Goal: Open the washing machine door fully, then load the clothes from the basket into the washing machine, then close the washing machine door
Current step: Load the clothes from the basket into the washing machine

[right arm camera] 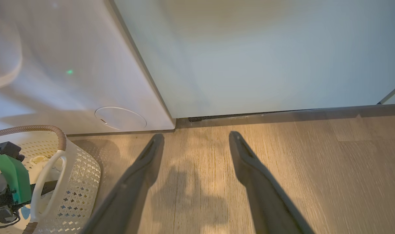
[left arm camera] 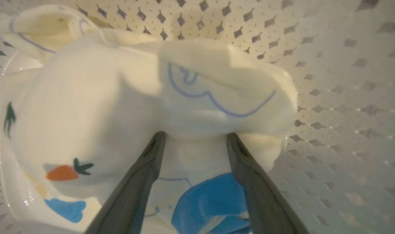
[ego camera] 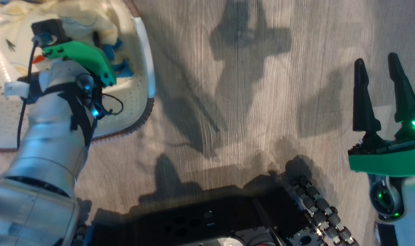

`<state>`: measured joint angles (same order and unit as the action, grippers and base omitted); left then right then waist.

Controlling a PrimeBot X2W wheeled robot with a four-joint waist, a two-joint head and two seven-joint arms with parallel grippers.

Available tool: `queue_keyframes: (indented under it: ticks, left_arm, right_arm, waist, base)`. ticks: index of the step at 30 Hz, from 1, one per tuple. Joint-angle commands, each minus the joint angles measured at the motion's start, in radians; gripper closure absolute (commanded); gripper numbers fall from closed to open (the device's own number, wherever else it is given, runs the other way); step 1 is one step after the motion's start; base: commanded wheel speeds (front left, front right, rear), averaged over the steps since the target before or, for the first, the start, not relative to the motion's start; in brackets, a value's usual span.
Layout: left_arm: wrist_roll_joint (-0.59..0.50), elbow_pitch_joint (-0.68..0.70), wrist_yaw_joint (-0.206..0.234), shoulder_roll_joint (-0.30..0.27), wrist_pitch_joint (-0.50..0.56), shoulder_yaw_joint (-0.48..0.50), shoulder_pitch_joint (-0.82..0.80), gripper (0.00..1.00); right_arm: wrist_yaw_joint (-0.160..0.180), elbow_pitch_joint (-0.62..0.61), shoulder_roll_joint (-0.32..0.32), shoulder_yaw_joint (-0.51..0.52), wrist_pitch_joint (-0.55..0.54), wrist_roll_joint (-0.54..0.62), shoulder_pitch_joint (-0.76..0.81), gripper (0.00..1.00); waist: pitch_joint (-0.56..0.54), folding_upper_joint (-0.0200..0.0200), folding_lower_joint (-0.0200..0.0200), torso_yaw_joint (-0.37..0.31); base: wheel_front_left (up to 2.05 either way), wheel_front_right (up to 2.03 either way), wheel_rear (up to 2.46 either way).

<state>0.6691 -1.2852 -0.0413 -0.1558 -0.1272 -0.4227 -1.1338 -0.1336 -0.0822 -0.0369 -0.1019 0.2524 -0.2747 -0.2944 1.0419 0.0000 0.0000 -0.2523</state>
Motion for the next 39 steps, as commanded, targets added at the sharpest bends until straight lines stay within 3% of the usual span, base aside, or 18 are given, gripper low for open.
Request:
queue_keyframes:
  ticks: [1,6,7,8,9,10,25,39]
  left_arm:
    - [0.002,0.001,0.013,-0.043,0.004,0.017,0.01,0.0]
    - [0.016,-0.002,0.047,-0.047,0.024,0.027,-0.005,0.0]
    - [0.019,-0.002,0.05,-0.045,0.031,0.028,-0.006,0.23]
    - [0.022,-0.003,0.058,-0.04,0.04,0.028,-0.007,0.68]
    - [0.024,-0.003,0.058,-0.037,0.042,0.028,-0.008,0.92]
    - [0.026,-0.004,0.06,-0.035,0.043,0.029,-0.009,1.0]
    - [0.003,-0.005,0.057,-0.015,-0.03,-0.01,-0.019,1.0]
    - [-0.05,0.059,0.066,0.035,-0.133,-0.047,0.015,1.0]
  right_arm:
    - [0.003,-0.029,-0.013,-0.018,0.009,-0.008,0.037,0.0]
    - [0.003,-0.038,-0.013,-0.019,0.009,-0.012,0.041,0.0]
    - [0.003,-0.039,-0.013,-0.018,0.009,-0.015,0.043,0.0]
    - [0.003,-0.043,-0.013,-0.016,0.009,-0.013,0.046,0.0]
    - [0.003,-0.045,-0.013,-0.015,0.009,-0.013,0.048,0.0]
    - [0.003,-0.046,-0.013,-0.015,0.009,-0.013,0.049,0.0]
    - [0.003,-0.05,-0.015,0.009,0.009,-0.004,0.031,0.0]
    - [0.003,-0.053,-0.039,0.058,0.009,0.021,0.057,0.0]
  waist:
    - [0.02,0.0,0.0,-0.011]
    - [0.045,0.0,0.0,-0.021]
    - [0.047,0.0,0.0,-0.02]
    - [0.05,0.0,0.0,-0.018]
    - [0.051,0.0,0.0,-0.017]
    - [0.052,0.0,0.0,-0.015]
    - [0.055,0.0,0.0,0.036]
    - [-0.05,0.0,0.0,0.122]
  base:
    - [0.0,0.0,0.0]
    - [0.0,0.0,0.0]
    - [0.0,0.0,0.0]
    - [0.0,0.0,0.0]
    - [0.0,0.0,0.0]
    - [0.0,0.0,0.0]
    - [0.0,0.0,0.0]
    - [0.0,0.0,0.0]
